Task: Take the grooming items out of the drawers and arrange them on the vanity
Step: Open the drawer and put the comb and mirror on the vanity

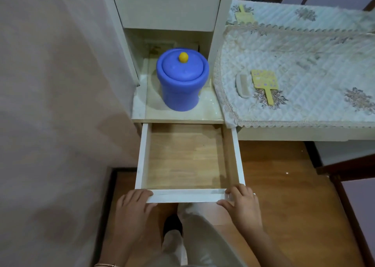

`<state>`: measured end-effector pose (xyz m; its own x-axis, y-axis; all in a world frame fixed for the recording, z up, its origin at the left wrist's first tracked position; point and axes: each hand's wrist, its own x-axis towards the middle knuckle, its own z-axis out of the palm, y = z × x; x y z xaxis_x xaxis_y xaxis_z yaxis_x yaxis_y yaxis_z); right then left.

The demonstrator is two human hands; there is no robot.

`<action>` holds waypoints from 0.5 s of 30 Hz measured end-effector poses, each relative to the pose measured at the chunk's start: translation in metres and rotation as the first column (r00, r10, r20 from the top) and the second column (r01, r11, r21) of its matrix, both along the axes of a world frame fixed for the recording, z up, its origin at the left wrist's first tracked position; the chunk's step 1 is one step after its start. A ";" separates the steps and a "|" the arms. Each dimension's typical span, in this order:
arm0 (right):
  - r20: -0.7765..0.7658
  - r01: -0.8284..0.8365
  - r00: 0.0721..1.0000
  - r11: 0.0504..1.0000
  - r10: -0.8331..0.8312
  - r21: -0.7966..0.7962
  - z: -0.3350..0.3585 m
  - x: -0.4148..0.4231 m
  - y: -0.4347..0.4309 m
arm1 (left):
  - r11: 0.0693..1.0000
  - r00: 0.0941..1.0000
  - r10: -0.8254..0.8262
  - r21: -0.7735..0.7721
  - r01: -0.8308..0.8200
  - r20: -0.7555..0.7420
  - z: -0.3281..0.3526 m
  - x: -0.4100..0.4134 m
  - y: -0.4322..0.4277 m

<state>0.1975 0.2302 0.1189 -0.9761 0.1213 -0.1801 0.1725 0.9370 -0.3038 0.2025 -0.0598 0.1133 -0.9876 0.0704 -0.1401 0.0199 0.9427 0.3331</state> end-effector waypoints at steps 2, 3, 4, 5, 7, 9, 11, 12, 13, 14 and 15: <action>0.001 -0.018 1.000 1.000 0.018 0.015 -0.003 -0.013 0.005 | 1.000 0.999 -0.009 -0.001 0.009 -0.041 -0.003 -0.010 0.001; 0.013 -0.043 0.999 0.998 0.042 0.036 -0.002 -0.022 0.006 | 1.000 0.999 -0.009 -0.012 0.009 -0.036 -0.002 -0.018 0.003; 0.009 -0.074 0.997 0.995 0.074 0.066 -0.002 -0.031 0.006 | 1.000 1.000 -0.007 -0.031 0.006 -0.030 -0.002 -0.028 0.003; -0.016 -0.098 0.995 0.991 0.100 0.088 0.000 -0.042 0.007 | 0.999 1.000 -0.001 -0.045 0.000 -0.016 -0.001 -0.039 0.004; -0.083 -0.133 0.986 0.985 0.143 0.110 0.002 -0.067 0.008 | 0.999 1.000 0.019 -0.035 -0.019 -0.001 -0.002 -0.063 0.006; -0.138 -0.180 0.970 0.972 0.201 0.152 0.005 -0.094 0.008 | 0.999 0.999 0.032 0.020 -0.032 -0.018 -0.005 -0.089 0.007; -0.174 -0.235 0.947 0.952 0.269 0.195 0.008 -0.122 0.007 | 0.999 0.998 0.036 0.031 -0.035 -0.047 -0.003 -0.116 0.009; -0.175 -0.251 0.941 0.943 0.291 0.217 0.010 -0.135 0.007 | 1.000 0.997 0.025 0.014 -0.024 -0.074 -0.001 -0.128 0.010; -0.178 -0.260 0.936 0.936 0.305 0.237 0.010 -0.147 0.006 | 1.000 0.996 0.009 -0.006 -0.009 -0.089 0.001 -0.140 0.011; -0.191 -0.268 0.928 0.930 0.319 0.251 0.009 -0.158 0.006 | 1.000 0.995 0.000 -0.022 -0.002 -0.101 0.005 -0.151 0.013; -0.203 -0.278 0.920 0.925 0.334 0.258 0.008 -0.167 0.006 | 0.999 0.993 -0.001 -0.041 -0.003 -0.114 0.009 -0.161 0.014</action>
<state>0.0303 0.2359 0.1271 -0.9817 -0.1811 0.0598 -0.1855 0.9794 -0.0798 0.0412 -0.0454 0.1218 -0.9974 0.0658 -0.0290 0.0546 0.9554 0.2901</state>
